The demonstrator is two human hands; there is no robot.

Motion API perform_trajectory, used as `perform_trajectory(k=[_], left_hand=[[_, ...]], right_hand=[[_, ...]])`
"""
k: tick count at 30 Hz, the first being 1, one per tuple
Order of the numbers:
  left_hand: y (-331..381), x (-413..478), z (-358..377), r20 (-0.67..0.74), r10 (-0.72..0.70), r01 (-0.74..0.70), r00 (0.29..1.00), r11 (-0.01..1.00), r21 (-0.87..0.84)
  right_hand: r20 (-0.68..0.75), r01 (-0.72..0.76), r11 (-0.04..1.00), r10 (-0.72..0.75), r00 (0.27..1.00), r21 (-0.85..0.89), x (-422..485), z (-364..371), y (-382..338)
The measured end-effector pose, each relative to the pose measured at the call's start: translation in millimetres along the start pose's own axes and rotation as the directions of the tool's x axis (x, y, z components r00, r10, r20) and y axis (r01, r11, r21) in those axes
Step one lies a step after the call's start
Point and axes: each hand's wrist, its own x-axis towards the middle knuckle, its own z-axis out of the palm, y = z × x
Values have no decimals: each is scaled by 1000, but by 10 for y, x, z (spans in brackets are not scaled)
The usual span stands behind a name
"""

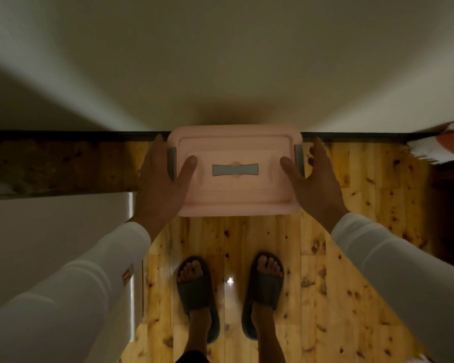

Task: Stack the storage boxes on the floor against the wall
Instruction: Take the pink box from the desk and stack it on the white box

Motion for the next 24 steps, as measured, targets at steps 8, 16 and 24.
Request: perform_trajectory(k=[8,16,24], left_hand=[[271,-210,-214,-41,80,-79,996,996,27],[606,-636,-513,-12,112,-112,994,993,-29],[1139,-1103,-837,49,97,-90,994,987,-132]], right_hand=[[-2,33,999,-33,999,22,-225,-227,-202],[3,58,997,-58,998,42,-721,-479,-512],[-32,92,994,-91,995,62,-1226,-834,-1013]])
